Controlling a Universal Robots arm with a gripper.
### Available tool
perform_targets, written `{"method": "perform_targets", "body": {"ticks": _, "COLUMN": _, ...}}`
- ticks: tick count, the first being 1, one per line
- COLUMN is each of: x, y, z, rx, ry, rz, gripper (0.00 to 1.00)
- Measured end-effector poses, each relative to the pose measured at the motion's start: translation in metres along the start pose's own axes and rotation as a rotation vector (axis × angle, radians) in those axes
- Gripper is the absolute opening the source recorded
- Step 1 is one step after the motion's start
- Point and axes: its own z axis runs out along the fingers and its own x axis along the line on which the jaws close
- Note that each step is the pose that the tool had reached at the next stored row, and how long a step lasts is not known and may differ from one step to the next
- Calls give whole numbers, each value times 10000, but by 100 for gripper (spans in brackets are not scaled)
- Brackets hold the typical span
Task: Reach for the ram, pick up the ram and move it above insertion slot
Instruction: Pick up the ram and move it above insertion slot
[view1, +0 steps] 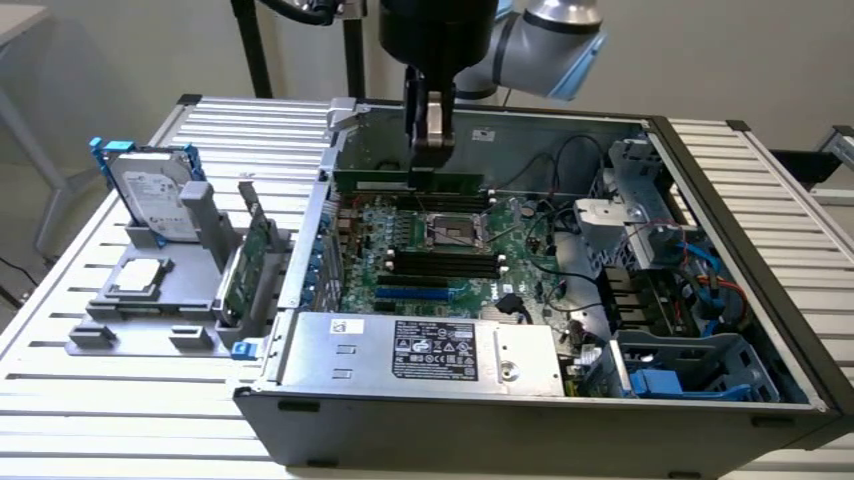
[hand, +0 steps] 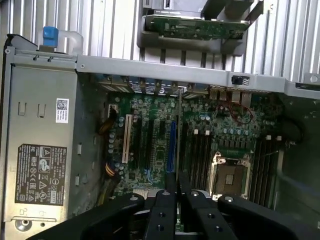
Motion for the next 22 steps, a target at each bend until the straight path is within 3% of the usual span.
{"method": "perform_targets", "body": {"ticks": 11, "x": -419, "y": -245, "z": 108, "rx": 0, "ry": 1, "rz": -1, "gripper": 14}}
{"method": "perform_targets", "body": {"ticks": 22, "x": -487, "y": -405, "z": 161, "rx": 27, "ry": -14, "rz": 430, "gripper": 14}}
